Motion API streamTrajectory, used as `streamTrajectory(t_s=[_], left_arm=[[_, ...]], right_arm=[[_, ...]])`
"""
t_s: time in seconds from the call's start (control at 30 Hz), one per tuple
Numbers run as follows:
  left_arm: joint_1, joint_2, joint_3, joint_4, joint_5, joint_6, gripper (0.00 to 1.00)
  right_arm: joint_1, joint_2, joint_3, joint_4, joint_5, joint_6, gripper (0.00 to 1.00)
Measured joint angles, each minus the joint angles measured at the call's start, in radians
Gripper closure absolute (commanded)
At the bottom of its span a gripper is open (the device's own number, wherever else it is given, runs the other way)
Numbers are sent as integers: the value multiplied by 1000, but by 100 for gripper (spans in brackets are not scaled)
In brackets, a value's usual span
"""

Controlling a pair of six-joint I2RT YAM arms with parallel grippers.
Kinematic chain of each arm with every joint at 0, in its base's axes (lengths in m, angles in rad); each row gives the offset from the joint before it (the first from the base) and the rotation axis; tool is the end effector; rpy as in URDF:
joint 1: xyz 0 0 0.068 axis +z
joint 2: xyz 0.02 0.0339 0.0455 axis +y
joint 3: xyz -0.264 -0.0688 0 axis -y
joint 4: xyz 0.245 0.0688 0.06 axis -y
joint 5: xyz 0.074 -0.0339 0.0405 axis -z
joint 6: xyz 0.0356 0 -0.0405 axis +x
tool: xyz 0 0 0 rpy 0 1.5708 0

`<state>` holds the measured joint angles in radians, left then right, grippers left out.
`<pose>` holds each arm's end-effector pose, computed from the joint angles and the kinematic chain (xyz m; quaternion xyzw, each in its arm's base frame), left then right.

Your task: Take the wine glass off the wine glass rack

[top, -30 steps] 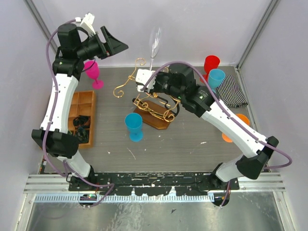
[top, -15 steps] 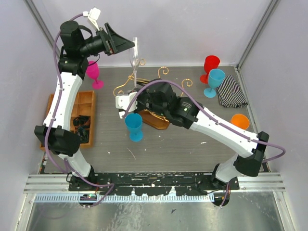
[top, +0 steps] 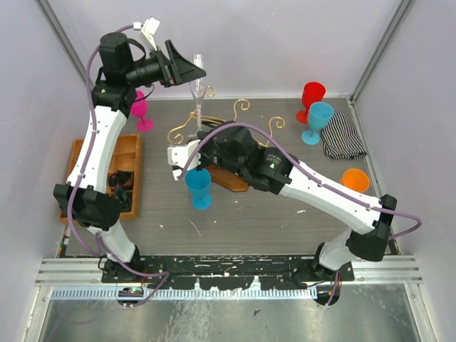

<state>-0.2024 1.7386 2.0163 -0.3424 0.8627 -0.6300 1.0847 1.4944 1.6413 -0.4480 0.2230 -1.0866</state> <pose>0.3670 -0.1029 0.4924 0.1388 0.7084 -0.5302 0.4449 0.1645 0.2945 0.4397 -0.6771 0.4315 -0.0902 0.5893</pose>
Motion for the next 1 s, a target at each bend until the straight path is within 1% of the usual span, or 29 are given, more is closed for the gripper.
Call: streamTrajectory(t_s=[0.33, 0.43, 0.47, 0.5, 0.63, 0.67, 0.93, 0.97, 1.0], left_arm=[[-2, 8, 13, -73, -63, 50, 1], [-2, 9, 24, -82, -75, 56, 11], [-2, 9, 26, -84, -79, 58, 12], [-2, 10, 28, -85, -83, 61, 16], [-2, 12, 30, -91, -95, 71, 36], [-2, 12, 30, -91, -94, 72, 38], [-4, 13, 30, -99, -95, 72, 46], [-4, 13, 30, -101, -96, 72, 47], [-4, 13, 31, -106, -100, 72, 47]], right_arm=[[32, 12, 0, -1, 20, -11, 99], [34, 12, 0, -2, 20, -11, 99], [34, 12, 0, -2, 21, -11, 99], [34, 12, 0, -2, 21, -11, 99], [34, 12, 0, -2, 23, -11, 99], [34, 12, 0, -2, 23, -11, 99], [34, 12, -2, -4, 22, -3, 99], [34, 12, -2, -4, 21, 1, 97], [34, 12, -2, -4, 20, 5, 88]])
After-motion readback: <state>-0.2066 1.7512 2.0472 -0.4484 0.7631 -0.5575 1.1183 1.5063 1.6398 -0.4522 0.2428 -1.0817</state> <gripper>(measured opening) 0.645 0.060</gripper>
